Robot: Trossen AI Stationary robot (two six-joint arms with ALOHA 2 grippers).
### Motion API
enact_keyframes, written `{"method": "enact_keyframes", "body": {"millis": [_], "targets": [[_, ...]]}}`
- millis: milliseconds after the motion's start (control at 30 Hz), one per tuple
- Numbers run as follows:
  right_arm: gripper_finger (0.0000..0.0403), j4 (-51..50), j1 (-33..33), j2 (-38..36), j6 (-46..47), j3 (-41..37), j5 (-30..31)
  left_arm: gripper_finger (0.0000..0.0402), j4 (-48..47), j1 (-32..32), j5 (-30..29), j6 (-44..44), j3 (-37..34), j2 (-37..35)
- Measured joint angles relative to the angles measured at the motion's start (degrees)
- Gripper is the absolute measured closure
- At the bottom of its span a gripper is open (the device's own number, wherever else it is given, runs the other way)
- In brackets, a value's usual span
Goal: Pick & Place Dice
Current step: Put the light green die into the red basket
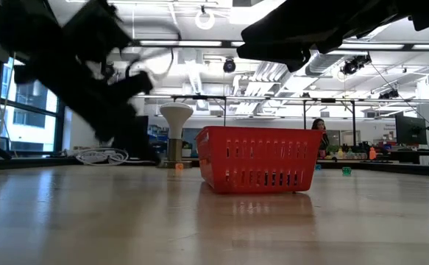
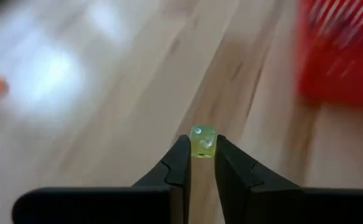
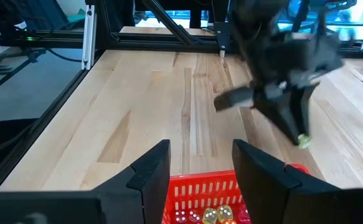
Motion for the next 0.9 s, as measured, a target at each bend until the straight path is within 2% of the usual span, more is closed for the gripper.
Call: {"method": "enact_keyframes", "body": {"millis": [233,367,467,600,700,900], "targets": [[0.0239,0.0,0.0,0.0,-0.1,0.0,0.0,0.0361,1.8,-2.1,2.7,3.8,0.2,-8.9],[0.0239,0.1,0.0,0.0,-0.1,0.0,0.0,0.0360,8.8,-4.0,10.6,6.2,0.3,-10.0],[0.0239,0.4,0.0,0.0,-0.2,0.0,0.1,0.0360,16.4,-5.2,15.6,6.8,0.4,-8.6],[0.0239,1.3,0.0,0.0,-0.2,0.0,0.3,0.0360,21.9,-6.2,16.4,8.6,1.1,-5.3],[0.0239,1.8,0.0,0.0,-0.2,0.0,0.3,0.0360,23.4,-6.1,16.5,9.5,3.4,-1.5],[0.0239,1.2,-0.2,0.0,-0.6,0.0,0.5,0.0360,22.8,-5.6,20.7,13.2,10.1,6.2]]}}
